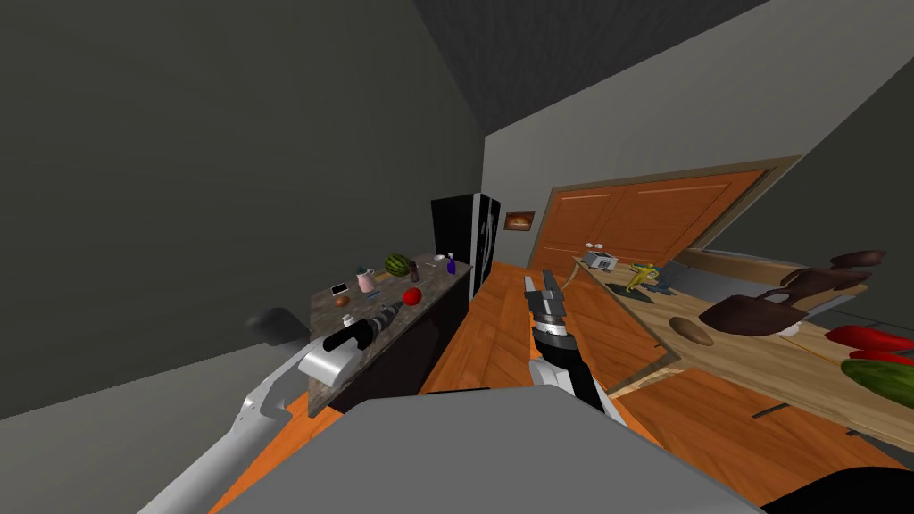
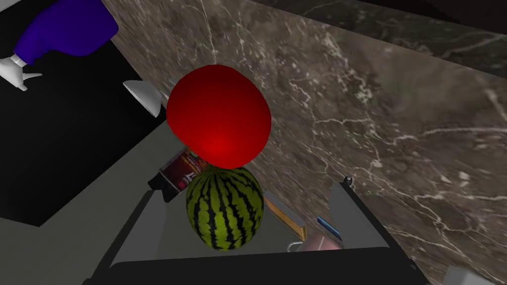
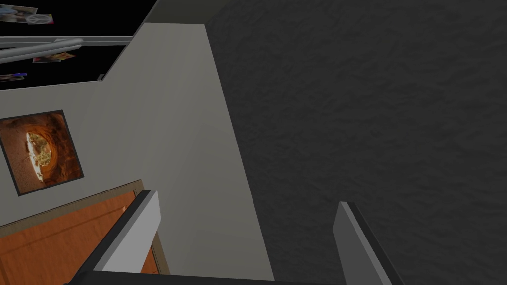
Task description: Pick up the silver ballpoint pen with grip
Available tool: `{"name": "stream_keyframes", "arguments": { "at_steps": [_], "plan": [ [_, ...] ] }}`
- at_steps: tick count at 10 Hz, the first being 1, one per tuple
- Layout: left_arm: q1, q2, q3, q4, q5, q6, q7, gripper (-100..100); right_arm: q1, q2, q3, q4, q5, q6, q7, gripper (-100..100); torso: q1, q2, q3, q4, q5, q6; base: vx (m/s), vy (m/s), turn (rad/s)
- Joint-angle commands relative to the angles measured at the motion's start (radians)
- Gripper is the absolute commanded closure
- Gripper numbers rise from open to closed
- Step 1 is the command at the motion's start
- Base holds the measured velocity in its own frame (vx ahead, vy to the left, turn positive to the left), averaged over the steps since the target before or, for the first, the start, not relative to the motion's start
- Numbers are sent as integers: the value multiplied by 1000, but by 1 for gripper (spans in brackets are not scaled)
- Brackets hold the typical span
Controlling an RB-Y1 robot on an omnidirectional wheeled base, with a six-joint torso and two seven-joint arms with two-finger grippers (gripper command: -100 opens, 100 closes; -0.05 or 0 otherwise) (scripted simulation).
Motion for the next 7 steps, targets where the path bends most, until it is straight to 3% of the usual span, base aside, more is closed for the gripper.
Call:
{"name": "stream_keyframes", "arguments": {
  "at_steps": [1,2,3,4,6,7],
  "plan": [
    [-9,36,4,33,27,50,-22,-100,0,0,0,0,0,0,0,0,0,0,0,0,0,0,92,-9,-12],
    [-9,36,4,33,27,65,-22,-100,0,0,0,0,0,0,0,0,2,-1,0,0,0,0,84,-6,-8],
    [-16,74,10,65,57,99,-40,-100,0,0,0,0,0,0,0,0,2,0,0,0,0,0,105,-24,-9],
    [-16,74,10,65,57,108,-40,-100,0,0,0,0,0,0,0,0,1,-1,-1,0,0,0,86,-40,-5],
    [-28,134,20,128,113,173,-74,-100,0,0,0,0,0,0,0,0,-1,-1,0,0,0,0,127,-59,-4],
    [-28,147,20,128,116,189,-74,-100,0,0,0,0,0,0,0,0,-2,-4,-2,-1,0,0,121,-39,1]
  ]
}}
